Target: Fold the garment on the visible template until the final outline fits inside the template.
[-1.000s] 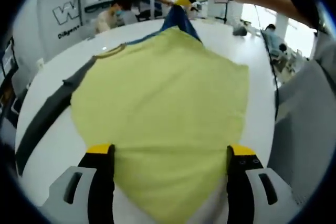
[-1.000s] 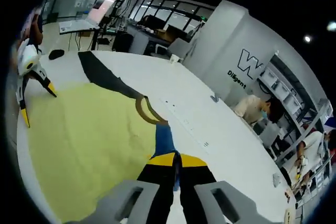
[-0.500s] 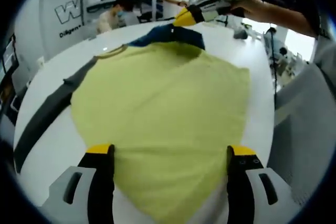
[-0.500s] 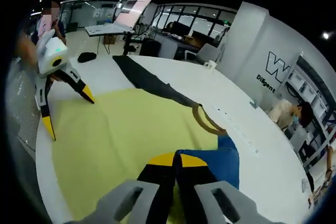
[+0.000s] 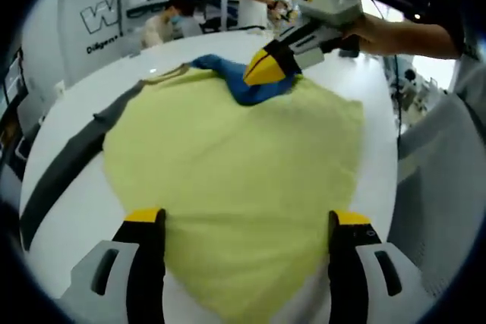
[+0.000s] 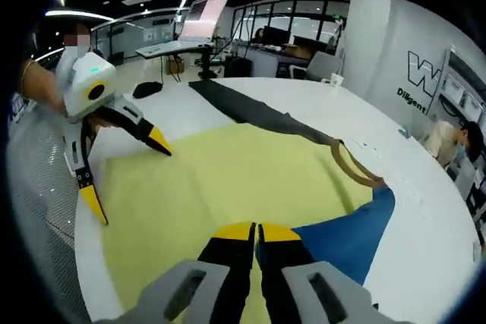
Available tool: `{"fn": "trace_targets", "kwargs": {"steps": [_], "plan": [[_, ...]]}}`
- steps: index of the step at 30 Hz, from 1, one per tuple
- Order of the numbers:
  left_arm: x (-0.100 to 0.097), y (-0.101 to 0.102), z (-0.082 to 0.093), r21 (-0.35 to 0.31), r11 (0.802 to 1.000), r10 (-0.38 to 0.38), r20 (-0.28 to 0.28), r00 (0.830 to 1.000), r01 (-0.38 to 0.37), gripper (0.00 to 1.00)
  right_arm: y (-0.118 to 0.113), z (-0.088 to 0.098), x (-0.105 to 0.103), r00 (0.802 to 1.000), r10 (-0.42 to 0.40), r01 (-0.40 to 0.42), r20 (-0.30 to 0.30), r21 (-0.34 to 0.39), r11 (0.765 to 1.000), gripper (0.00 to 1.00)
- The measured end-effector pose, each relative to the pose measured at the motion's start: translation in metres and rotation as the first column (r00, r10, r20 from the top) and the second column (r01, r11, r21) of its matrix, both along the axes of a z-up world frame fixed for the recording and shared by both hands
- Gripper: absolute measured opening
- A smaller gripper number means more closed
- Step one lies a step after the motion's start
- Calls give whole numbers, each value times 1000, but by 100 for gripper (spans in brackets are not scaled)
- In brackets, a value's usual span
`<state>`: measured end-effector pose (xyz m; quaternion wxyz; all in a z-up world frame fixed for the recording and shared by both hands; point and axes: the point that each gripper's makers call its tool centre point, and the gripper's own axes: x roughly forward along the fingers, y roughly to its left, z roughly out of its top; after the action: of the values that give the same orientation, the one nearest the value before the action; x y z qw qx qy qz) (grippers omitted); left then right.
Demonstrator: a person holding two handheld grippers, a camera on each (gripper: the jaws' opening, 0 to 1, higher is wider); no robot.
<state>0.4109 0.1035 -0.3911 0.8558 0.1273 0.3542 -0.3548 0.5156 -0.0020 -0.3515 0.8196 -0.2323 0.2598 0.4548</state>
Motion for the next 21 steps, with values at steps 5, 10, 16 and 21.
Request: {"fn": "trace_targets", "kwargs": {"steps": [5, 10, 16, 21], "plan": [[0, 0, 0, 2, 1000, -1, 1, 1000, 1, 85, -29, 14, 12, 995, -103, 103, 3, 14, 995, 3], [-1, 0, -1, -5, 1000, -2, 1, 1000, 2, 88, -84, 24, 40, 958, -284, 284, 44, -7, 959, 4], [-1, 0, -1, -2, 1000, -2, -1, 1000, 2, 87, -141, 13, 59, 883, -468, 468, -33, 2, 884, 10], [0, 0, 0, -20, 1000, 16, -1, 1000, -16, 86, -152, -1, 58, 829, -544, 552, -126, 36, 833, 7]]}}
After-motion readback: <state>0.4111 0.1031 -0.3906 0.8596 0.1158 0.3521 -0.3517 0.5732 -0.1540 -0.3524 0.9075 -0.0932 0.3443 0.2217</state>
